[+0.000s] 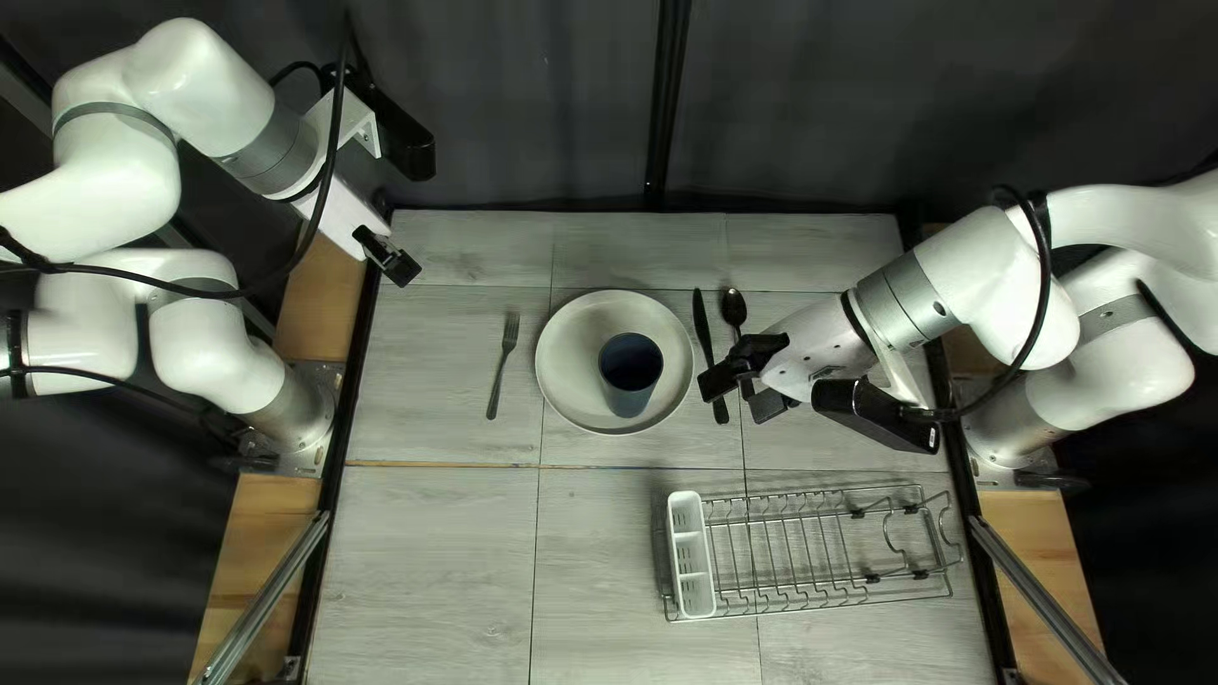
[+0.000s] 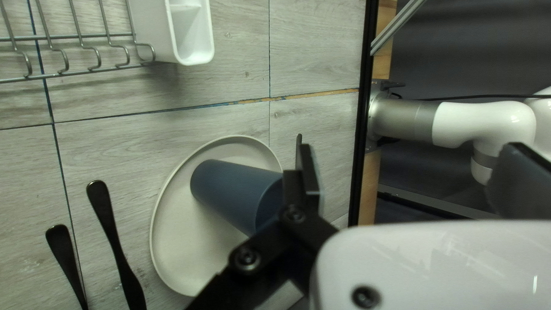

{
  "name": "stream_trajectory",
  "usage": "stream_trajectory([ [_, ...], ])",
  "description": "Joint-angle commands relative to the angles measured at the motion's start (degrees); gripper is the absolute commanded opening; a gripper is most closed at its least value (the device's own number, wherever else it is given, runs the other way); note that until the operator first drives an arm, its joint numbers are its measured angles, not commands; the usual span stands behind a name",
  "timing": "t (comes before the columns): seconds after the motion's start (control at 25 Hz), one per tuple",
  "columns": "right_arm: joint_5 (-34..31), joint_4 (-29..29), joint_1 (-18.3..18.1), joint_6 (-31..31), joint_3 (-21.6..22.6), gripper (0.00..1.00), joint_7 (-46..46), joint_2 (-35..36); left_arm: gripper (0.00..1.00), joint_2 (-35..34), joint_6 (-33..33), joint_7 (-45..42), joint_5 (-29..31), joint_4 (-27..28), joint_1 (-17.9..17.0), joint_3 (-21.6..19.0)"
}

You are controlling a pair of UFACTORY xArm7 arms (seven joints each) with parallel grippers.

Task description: Pick up and place plate onto table. Place down one fork to the left of the plate. Place spoon and knife to the right of the plate. Place cup above the knife and spoon

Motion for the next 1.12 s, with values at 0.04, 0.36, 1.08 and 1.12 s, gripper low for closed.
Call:
stream_trajectory([
  [0.04,-4.47,12.33,-3.02,20.30,4.92,1.00,10.51,-6.88,1.00,0.00,0.00,0.00,0.00,0.00,0.00,0.00],
  [0.36,-11.38,28.24,-5.59,44.61,6.74,1.00,25.53,-20.17,1.00,0.00,0.00,0.00,0.00,0.00,0.00,0.00],
  [1.08,-13.71,28.48,-10.68,35.09,1.24,1.00,14.28,-29.58,1.00,0.00,0.00,0.00,0.00,0.00,0.00,0.00],
  [1.12,-13.41,28.80,-10.82,34.81,1.16,1.00,13.76,-30.32,1.00,0.00,0.00,0.00,0.00,0.00,0.00,0.00],
])
